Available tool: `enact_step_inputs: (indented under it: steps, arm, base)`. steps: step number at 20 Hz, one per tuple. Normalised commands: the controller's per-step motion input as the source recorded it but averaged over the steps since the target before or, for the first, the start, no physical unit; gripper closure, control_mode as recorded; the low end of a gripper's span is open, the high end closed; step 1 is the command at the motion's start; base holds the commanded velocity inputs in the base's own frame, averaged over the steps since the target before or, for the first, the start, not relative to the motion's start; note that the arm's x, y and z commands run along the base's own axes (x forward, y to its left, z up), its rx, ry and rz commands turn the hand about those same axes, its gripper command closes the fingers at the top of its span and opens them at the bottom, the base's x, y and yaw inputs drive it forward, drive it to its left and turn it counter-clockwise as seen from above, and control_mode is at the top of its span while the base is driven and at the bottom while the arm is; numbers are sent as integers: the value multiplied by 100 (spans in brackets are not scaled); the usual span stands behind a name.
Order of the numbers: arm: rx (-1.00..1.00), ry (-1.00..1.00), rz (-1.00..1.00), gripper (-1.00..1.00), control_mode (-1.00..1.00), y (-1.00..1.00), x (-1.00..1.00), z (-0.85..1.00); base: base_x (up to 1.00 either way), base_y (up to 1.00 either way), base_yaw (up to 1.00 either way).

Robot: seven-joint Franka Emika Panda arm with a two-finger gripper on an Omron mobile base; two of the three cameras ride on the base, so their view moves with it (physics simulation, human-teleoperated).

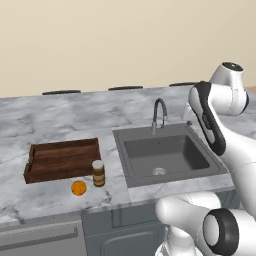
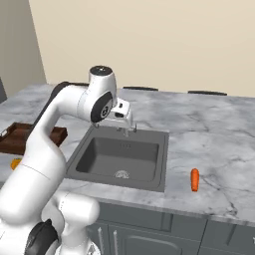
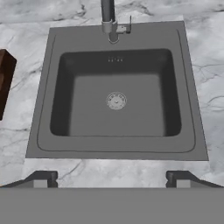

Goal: Pick up all produce items and place them in the sink. Turn on the sink faucet to wash them. Then turn the sink off and put them in the tray.

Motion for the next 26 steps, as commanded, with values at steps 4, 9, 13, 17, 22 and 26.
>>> enact_step_inputs:
  steps: [4,9,13,17,22,26]
  arm:
    - [-2,0,-1,-100,-100,-35,1,-23]
    - [-4,1,0,-100,-100,-20,12,-19]
    - [-1,5,0,-100,-100,-40,39,-23]
    - [0,3,0,-100,-100,-49,42,-12]
    - [0,1,0,-100,-100,-53,18,-6]
    - [4,1,0,-100,-100,-51,0,-10]
  base:
    - [0,0,0]
    - [0,0,0]
    - [0,0,0]
    - [0,0,0]
    - [0,0,0]
    - [0,0,0]
